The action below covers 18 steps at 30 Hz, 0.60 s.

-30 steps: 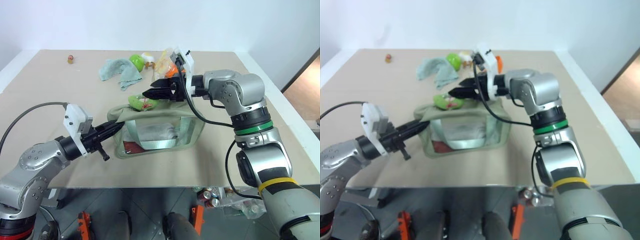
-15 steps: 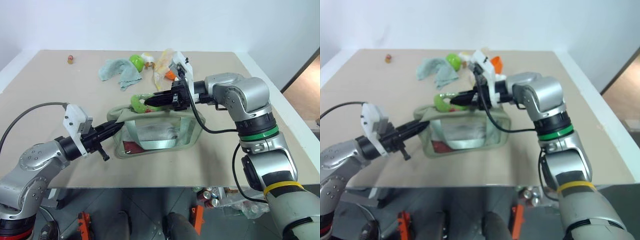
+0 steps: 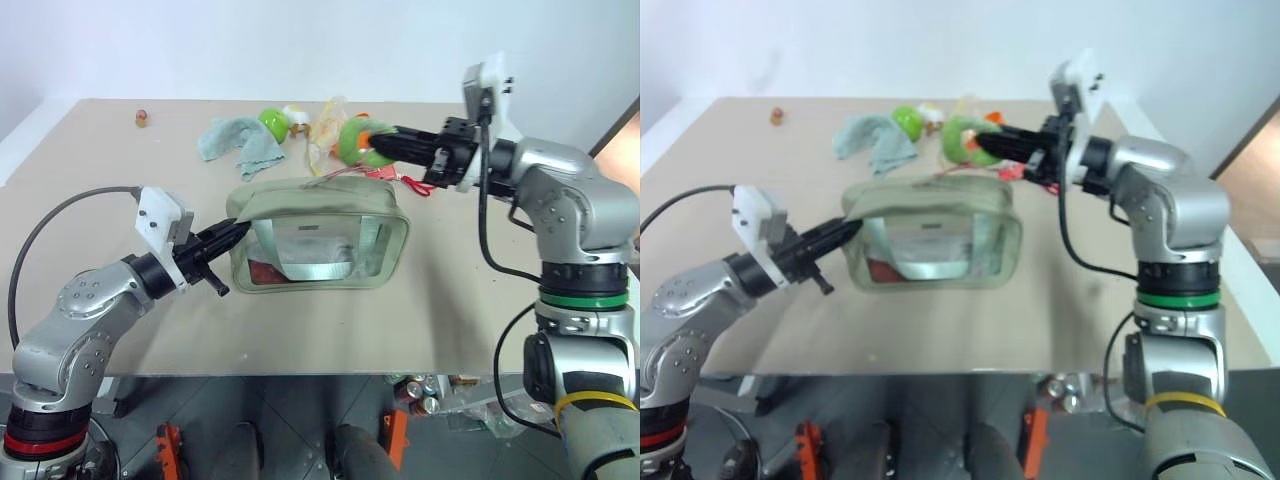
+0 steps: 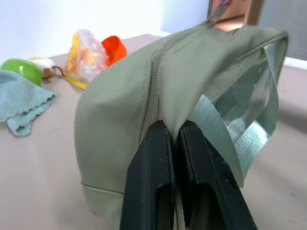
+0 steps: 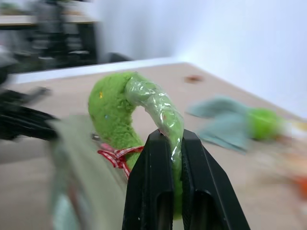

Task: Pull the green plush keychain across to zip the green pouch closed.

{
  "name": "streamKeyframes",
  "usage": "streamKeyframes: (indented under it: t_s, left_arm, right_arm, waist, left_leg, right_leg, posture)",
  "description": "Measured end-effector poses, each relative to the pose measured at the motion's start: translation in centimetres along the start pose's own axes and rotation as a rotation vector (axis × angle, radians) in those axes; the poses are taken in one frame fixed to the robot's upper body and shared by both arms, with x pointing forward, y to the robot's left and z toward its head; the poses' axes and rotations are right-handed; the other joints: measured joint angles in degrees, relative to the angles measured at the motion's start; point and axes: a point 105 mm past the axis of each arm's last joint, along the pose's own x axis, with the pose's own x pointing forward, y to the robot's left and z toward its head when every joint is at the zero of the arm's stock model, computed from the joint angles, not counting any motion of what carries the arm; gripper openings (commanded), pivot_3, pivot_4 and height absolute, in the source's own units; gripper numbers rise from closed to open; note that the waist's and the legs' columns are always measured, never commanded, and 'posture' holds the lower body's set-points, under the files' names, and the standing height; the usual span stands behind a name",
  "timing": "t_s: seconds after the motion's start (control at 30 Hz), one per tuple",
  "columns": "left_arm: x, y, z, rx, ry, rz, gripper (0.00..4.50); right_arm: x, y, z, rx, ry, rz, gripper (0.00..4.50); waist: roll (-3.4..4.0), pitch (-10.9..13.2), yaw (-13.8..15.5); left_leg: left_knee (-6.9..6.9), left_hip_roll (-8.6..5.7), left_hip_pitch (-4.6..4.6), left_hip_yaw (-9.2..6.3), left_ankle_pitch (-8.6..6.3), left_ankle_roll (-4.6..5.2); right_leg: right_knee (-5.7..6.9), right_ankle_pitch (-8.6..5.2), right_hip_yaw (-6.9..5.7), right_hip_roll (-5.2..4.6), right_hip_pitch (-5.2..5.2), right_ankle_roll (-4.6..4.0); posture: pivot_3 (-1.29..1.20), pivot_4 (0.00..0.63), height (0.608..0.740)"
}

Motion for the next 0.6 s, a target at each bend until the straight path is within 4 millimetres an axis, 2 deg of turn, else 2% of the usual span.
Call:
streamKeyframes:
  t_s: [0.2,0.27,0.37,0.43,0.5,0.6]
  left_arm:
    - [0.4,1.1,-0.3,0.021,0.013,0.037,0.0]
    - [0.5,1.4,-0.4,0.031,0.013,0.047,0.0]
    - [0.9,1.1,-0.4,0.039,0.0,0.046,0.0]
    - [1.3,0.8,-0.5,0.044,-0.004,0.038,0.0]
    - [1.4,0.8,-0.5,0.044,-0.008,0.051,0.0]
    - [1.4,1.3,-0.7,0.055,-0.008,0.097,0.0]
  right_arm:
    - [-2.8,-2.6,-1.5,-0.067,0.047,-0.19,0.02]
    - [-4.4,-4.3,-2.4,-0.086,0.096,-0.304,0.02]
    - [-6.2,-5.9,-3.3,-0.089,0.131,-0.443,0.02]
    - [-7.1,-6.4,-4.7,-0.088,0.177,-0.531,0.02]
    - [-7.3,-5.9,-6.0,-0.087,0.203,-0.585,0.02]
    - [-5.7,-2.6,-9.7,-0.019,0.238,-0.592,0.02]
  waist:
    - [0.01,0.01,-0.45]
    - [0.01,0.01,-0.46]
    - [0.01,0.01,-0.46]
    - [0.01,0.01,-0.5]
    - [0.0,0.0,-0.61]
    - [0.0,-0.01,-1.05]
  left_leg:
    - [-0.04,-0.01,0.01,0.0,0.0,0.01]
    - [-0.01,-0.05,0.01,0.01,0.0,0.0]
    - [0.02,-0.07,0.02,0.03,0.0,0.0]
    - [0.01,-0.05,0.03,0.03,0.0,0.0]
    - [-0.03,-0.01,0.03,0.02,0.0,0.0]
    - [-0.08,0.05,0.09,-0.02,0.0,-0.01]
  right_leg:
    - [0.0,-0.01,0.01,0.0,0.01,-0.02]
    - [0.0,-0.01,0.02,-0.05,0.03,-0.01]
    - [0.0,-0.01,0.05,-0.05,0.05,0.01]
    - [0.01,0.0,0.07,-0.03,0.03,0.02]
    - [0.03,0.0,0.08,0.01,0.02,0.01]
    - [0.09,-0.03,0.08,0.08,0.02,0.0]
  posture:
    - [0.0,0.15,0.74]
    - [0.0,0.15,0.74]
    - [0.0,0.15,0.74]
    - [0.0,0.15,0.74]
    - [0.0,0.15,0.74]
    - [0.0,0.15,0.74]
